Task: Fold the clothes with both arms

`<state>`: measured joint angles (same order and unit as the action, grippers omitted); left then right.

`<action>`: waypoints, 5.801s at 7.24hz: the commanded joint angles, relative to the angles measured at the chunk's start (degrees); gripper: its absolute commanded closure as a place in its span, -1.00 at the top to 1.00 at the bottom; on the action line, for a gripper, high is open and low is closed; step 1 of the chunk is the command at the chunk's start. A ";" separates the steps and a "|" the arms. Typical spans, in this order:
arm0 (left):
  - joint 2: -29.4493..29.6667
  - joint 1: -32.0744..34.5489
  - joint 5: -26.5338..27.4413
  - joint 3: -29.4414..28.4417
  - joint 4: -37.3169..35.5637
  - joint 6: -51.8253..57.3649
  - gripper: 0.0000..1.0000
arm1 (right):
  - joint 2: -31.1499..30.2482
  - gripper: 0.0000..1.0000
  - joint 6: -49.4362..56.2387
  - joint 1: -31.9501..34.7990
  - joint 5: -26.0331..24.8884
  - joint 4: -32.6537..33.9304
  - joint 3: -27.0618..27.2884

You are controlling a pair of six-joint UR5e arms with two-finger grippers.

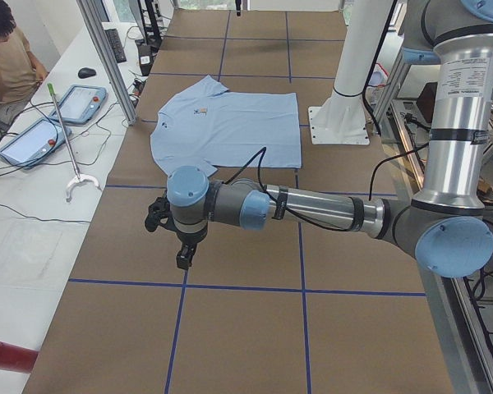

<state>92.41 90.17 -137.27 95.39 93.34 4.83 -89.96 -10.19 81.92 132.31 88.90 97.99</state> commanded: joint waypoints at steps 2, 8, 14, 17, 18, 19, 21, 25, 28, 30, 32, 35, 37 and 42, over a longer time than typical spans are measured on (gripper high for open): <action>-1.09 -0.09 0.24 1.55 -0.18 -0.17 1.00 | -0.30 1.00 -0.45 -0.09 0.23 -3.11 -1.22; -2.31 -0.44 2.36 3.13 6.93 -1.49 1.00 | 6.42 1.00 -5.26 -8.95 -0.12 -17.59 -5.67; -2.41 -0.53 2.36 2.61 11.07 -1.67 1.00 | 25.53 0.52 -29.27 -25.05 -11.46 -28.87 -20.28; -2.41 -0.53 2.27 2.34 11.07 -2.02 1.00 | 28.34 0.69 -29.54 -25.84 -11.46 -28.87 -23.27; -2.41 -0.53 2.27 2.60 11.07 -2.02 1.00 | 29.57 0.69 -29.54 -26.28 -11.46 -28.96 -26.50; -2.41 -0.53 2.19 2.43 11.07 -2.02 1.00 | 29.67 0.69 -29.54 -26.37 -11.20 -28.87 -26.97; -2.32 -0.53 1.05 2.60 11.16 -2.02 1.00 | 29.67 0.63 -29.54 -27.24 -10.94 -28.61 -27.85; -2.23 -0.53 0.95 2.78 11.16 -2.02 1.00 | 29.67 0.06 -29.10 -27.60 -9.88 -28.61 -29.08; -2.32 -0.53 0.95 2.69 11.16 -1.93 1.00 | 30.46 -1.00 -28.93 -28.21 -9.79 -28.61 -29.52; -2.41 -0.53 0.95 2.61 11.16 -1.93 1.00 | 32.46 -1.00 -28.05 -28.13 -8.31 -28.70 -29.17; -2.23 -0.53 0.87 3.13 11.16 -2.02 1.00 | 37.90 -1.00 -29.70 -28.74 -5.05 -28.52 -28.64; -0.74 -0.61 0.78 3.22 11.16 -3.85 1.00 | 45.02 -1.00 -39.38 -32.60 -8.45 -28.26 -32.21; -0.47 -0.79 0.52 3.05 13.26 -4.22 1.00 | 50.40 -1.00 -41.57 -33.66 -10.48 -28.34 -37.68; -0.47 -0.79 -0.72 3.22 14.32 -4.22 1.00 | 51.11 1.00 -43.60 -35.51 -14.01 -29.31 -36.56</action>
<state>91.93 89.39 -137.93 98.65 107.33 0.70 -38.86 -53.76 46.46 118.50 59.98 60.85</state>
